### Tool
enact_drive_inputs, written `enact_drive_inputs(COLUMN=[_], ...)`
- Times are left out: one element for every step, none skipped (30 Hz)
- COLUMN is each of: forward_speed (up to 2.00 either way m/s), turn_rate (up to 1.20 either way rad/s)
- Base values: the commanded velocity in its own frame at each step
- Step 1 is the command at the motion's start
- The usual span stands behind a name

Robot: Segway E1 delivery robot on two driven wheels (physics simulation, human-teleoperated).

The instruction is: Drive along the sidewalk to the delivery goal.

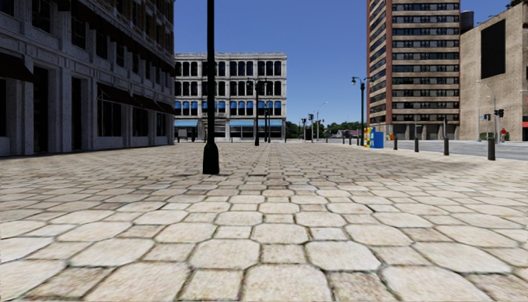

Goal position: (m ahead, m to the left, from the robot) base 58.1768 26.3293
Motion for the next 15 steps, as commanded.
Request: enact_drive_inputs(forward_speed=[2.0,2.0,2.0,2.0,2.0,2.0,2.0,2.0,2.0,2.0,2.0,2.0,2.0,2.0,2.0], turn_rate=[0.0,0.0,0.0,0.0,0.0,0.0,0.0,0.0,0.0,0.0,0.0,0.0,0.0,0.0,0.0])
